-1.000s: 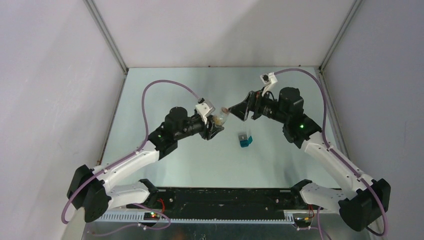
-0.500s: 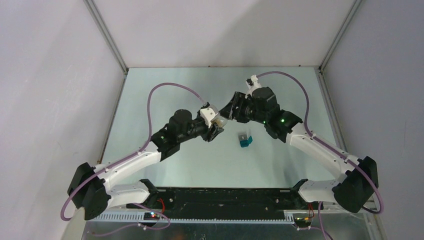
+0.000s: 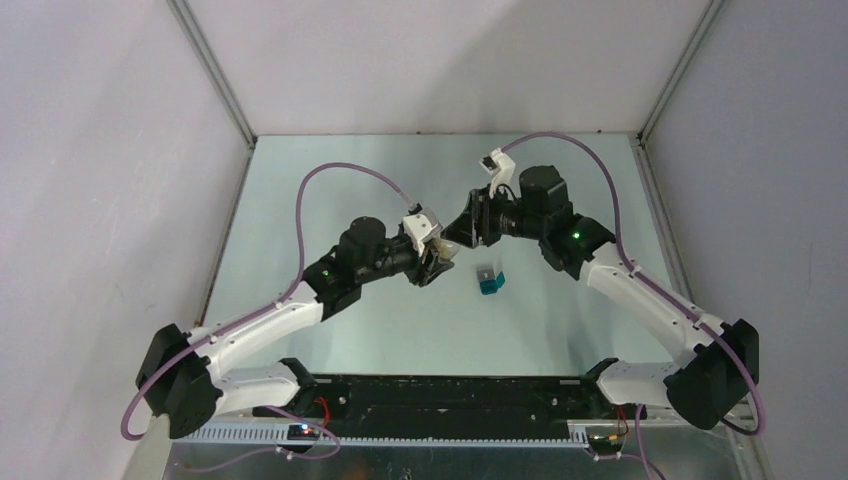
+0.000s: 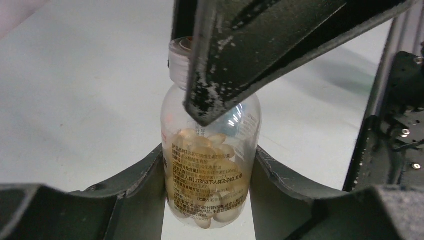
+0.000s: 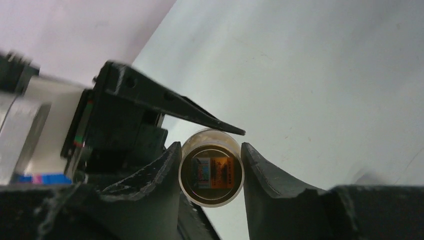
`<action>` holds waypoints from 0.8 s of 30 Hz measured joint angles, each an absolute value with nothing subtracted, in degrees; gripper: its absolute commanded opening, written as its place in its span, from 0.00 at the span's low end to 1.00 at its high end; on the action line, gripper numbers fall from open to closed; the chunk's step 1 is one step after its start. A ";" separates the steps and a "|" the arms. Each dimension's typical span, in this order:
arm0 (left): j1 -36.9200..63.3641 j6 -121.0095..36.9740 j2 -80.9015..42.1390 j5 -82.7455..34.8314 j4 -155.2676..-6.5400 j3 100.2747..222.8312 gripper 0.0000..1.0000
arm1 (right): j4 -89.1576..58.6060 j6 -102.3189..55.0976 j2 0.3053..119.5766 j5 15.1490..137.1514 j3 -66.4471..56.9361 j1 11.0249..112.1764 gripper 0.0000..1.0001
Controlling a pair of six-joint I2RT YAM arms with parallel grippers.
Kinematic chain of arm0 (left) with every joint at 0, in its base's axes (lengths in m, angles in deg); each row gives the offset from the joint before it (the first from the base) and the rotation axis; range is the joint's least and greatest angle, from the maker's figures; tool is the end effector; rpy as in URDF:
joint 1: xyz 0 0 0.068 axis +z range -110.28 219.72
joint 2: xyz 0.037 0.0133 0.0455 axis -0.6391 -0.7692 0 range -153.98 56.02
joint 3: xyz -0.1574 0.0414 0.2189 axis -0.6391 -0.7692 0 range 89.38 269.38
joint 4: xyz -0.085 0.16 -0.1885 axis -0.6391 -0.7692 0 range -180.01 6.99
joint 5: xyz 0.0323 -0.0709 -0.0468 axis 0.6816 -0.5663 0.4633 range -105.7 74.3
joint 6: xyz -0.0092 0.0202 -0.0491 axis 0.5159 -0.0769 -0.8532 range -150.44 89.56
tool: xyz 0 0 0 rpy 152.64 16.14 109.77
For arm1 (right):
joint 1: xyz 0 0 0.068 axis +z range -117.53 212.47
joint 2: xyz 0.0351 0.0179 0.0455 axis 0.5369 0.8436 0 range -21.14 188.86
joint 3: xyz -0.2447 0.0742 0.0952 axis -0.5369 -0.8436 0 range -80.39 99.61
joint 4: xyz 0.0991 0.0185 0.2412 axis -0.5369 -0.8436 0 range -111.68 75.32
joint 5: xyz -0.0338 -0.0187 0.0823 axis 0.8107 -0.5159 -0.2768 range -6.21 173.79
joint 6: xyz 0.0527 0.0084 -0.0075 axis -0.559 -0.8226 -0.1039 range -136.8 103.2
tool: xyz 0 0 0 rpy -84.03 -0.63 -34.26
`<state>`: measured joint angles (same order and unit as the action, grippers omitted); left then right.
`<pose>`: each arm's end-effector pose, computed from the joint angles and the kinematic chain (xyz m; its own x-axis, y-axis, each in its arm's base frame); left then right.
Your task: Sort the pills into containers
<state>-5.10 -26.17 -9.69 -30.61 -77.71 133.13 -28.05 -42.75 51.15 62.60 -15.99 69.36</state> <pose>0.1814 -0.1932 0.2870 -0.1393 0.2397 -0.9608 0.8687 0.4953 -0.0023 0.2245 0.1846 0.3520 -0.6237 0.0423 -0.7805 -0.6184 0.5840 0.5258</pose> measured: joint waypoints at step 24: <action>-5.21 -24.44 -8.68 -28.23 -75.74 132.28 0.00 | -25.99 -47.49 47.31 77.53 -16.18 72.88 0.82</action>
<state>-5.21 -24.44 -8.68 -28.23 -75.74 132.28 -25.99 -47.49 47.31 77.53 -16.18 72.88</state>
